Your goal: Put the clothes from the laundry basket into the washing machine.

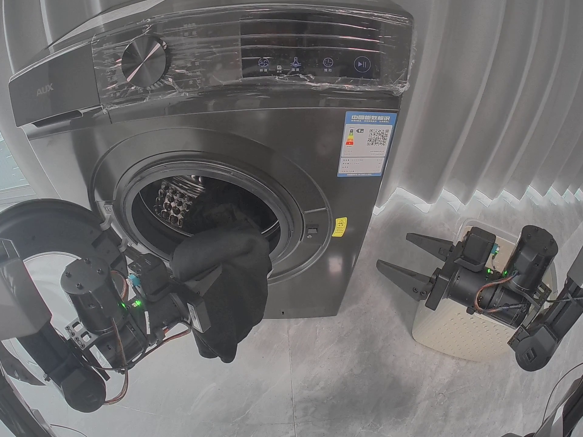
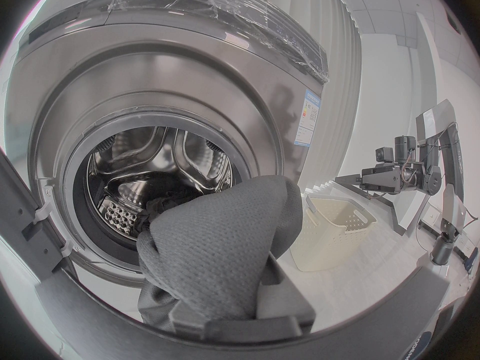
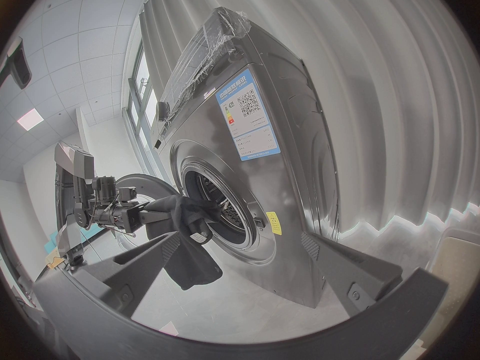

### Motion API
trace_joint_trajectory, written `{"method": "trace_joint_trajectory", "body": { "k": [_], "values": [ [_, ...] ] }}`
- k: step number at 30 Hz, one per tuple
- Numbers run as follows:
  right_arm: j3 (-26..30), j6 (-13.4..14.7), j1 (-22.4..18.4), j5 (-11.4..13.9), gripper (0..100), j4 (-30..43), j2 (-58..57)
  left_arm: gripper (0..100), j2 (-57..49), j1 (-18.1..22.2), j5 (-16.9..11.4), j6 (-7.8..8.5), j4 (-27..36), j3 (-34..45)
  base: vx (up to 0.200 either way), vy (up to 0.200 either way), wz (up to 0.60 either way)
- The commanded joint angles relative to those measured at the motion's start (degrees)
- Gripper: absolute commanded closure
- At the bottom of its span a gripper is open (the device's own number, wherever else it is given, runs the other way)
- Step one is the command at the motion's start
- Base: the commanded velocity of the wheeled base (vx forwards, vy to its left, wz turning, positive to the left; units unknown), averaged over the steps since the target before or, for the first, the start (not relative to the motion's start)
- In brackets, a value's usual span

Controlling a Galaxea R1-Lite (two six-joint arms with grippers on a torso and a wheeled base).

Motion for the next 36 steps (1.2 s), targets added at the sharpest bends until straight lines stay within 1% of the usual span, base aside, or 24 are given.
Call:
{"method": "trace_joint_trajectory", "body": {
  "k": [1,10,19,31,36],
  "values": [
    [0.01,0.02,0.01,0.03,0,-0.01,0.07,100,0.27,-0.07,0.03,-0.03,-0.1,0.01,0.0,0.0,0.0],
    [0.01,0.02,0.01,0.03,0,-0.01,0.07,100,0.45,0.01,-0.05,-0.12,-0.01,0.01,0.0,0.0,0.0],
    [0.01,0.02,-0.08,0.03,0,-0.01,0.07,100,0.8,0.1,-0.05,-0.12,-0.1,0.01,0.0,0.2,0.0],
    [0.01,0.02,-0.08,0.03,0,-0.01,0.16,100,1.06,0.01,-0.05,-0.03,-0.1,0.1,0.0,0.0,0.0],
    [0.01,0.02,0.01,0.03,0,-0.01,0.16,100,1.15,0.01,-0.05,-0.03,-0.1,0.28,0.0,0.2,0.0]
  ]
}}
